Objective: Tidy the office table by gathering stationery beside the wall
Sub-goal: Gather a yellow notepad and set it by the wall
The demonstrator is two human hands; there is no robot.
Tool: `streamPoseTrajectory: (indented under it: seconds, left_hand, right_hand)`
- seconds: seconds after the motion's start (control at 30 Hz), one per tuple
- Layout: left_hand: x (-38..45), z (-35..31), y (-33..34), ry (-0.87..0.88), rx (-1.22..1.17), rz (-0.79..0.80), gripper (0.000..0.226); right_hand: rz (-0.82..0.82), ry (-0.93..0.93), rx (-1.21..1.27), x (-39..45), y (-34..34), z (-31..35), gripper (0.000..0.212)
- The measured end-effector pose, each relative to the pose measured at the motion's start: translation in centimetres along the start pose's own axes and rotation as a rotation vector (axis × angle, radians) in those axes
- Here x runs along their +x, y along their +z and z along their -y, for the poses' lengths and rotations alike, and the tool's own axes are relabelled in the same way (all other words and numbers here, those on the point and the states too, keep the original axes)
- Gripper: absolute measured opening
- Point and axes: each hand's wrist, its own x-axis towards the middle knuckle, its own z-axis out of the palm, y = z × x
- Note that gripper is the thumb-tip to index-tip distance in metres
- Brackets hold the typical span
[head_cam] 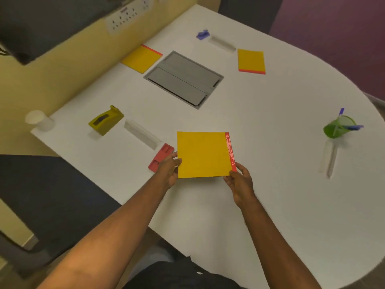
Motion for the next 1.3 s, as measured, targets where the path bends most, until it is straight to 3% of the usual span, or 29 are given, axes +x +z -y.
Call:
streamPoseTrajectory:
  seconds: [0.23,0.47,1.0,1.3]
  left_hand:
    - [0.1,-4.3,-2.4,0.057,-0.108,-0.024,0.035]
    - [5.3,-11.3,-5.1,0.092,-0.179,-0.049,0.040]
    - [26.7,-28.9,-9.0,0.111,-0.226,-0.049,0.043]
    - [37.2,-36.2,-10.5,0.162,-0.256,-0.105,0.041]
  right_hand:
    - [0.114,-0.042,-0.056,2.1,6.1,3.4,0.043]
    - [0.197,-0.129,-0.182,8.0,15.5,9.0,0.041]
    - [0.172,-0.177,-0.397,28.1,38.4,19.1,0.038]
    - [0.309,-0.286,-0.570,38.2,49.9,22.7,0.024]
